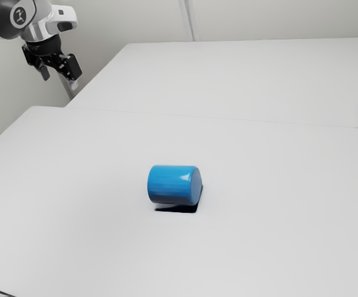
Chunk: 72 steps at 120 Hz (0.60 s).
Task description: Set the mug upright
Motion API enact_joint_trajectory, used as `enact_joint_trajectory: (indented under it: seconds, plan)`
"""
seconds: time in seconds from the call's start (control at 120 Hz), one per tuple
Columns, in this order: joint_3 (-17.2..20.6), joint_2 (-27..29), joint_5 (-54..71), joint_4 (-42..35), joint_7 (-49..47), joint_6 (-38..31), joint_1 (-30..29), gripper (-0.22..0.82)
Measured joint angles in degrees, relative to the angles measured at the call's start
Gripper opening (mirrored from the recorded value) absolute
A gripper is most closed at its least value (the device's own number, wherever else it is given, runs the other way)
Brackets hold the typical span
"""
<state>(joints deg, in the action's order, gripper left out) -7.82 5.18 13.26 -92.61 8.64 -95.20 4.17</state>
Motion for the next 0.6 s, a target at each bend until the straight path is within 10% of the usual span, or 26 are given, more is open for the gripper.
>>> enact_joint_trajectory:
  seconds: [0.6]
  plan:
    - [-0.79, -4.62, -19.93, -1.94, -3.80, -0.25, -5.16, 0.60]
